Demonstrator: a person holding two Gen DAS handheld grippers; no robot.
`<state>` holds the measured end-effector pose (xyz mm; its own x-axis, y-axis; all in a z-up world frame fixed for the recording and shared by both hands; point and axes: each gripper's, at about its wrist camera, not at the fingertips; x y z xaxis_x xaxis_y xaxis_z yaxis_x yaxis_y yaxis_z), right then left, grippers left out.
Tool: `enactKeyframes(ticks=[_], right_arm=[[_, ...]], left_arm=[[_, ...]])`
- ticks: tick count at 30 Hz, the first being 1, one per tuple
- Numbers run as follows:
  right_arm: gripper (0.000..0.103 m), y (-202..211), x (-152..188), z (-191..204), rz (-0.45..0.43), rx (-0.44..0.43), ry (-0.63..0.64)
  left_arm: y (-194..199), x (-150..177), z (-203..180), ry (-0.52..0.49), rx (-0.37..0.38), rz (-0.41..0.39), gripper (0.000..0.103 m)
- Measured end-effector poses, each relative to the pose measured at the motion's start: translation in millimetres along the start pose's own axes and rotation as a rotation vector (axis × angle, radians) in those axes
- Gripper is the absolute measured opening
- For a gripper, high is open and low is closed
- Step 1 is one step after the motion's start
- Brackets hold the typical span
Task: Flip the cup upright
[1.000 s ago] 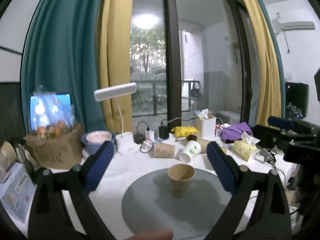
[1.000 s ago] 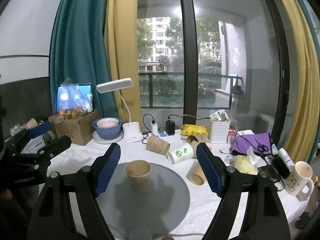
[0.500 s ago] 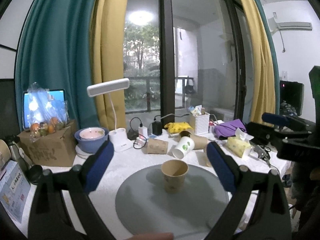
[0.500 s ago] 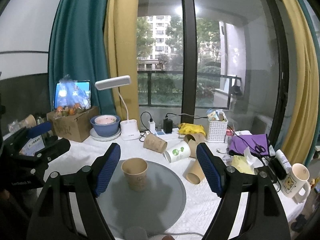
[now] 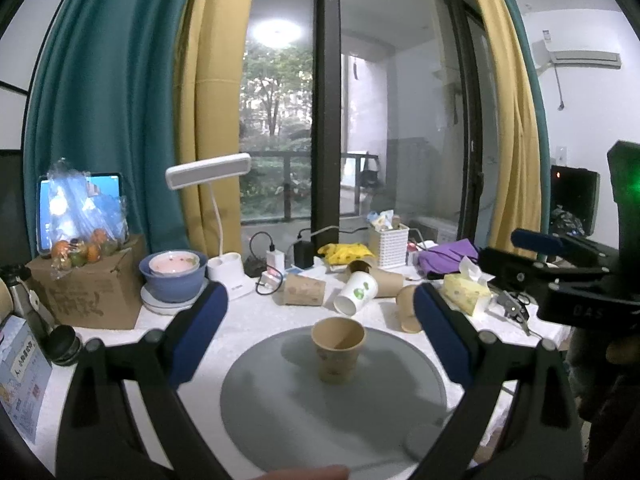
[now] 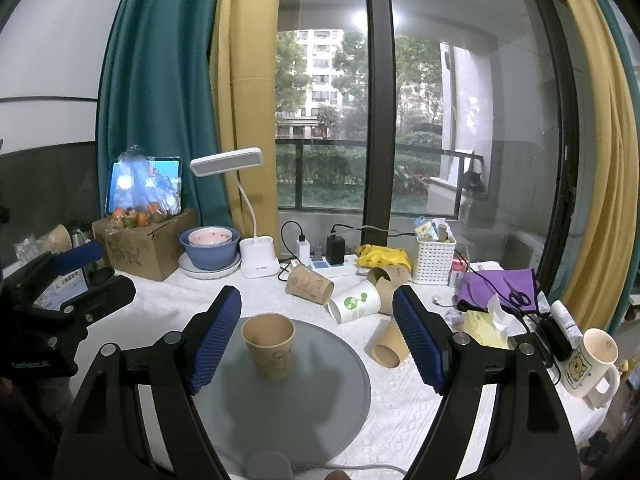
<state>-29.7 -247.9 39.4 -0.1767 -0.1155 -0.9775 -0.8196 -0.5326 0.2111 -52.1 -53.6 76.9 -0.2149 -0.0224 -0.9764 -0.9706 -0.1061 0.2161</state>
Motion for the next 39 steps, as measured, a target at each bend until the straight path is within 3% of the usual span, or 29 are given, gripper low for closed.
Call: enactKeyframes(ticks=[39], right_arm=[[0.081,-1.4,5.3,6.1,0.014,-0.012,0.001]], left_arm=[[2.2,5.4,3.1,0.019,0.004,0.000,0.095]])
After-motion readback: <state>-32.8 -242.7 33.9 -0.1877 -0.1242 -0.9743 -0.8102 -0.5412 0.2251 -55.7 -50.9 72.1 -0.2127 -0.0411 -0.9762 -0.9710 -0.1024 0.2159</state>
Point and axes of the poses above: each gripper's, at about its wrist camera, not at the fingertips, and y roughly against the way its jaws point, z to its left, x to its underside, and after that the axes turned 8 degrees about -x, right-handed
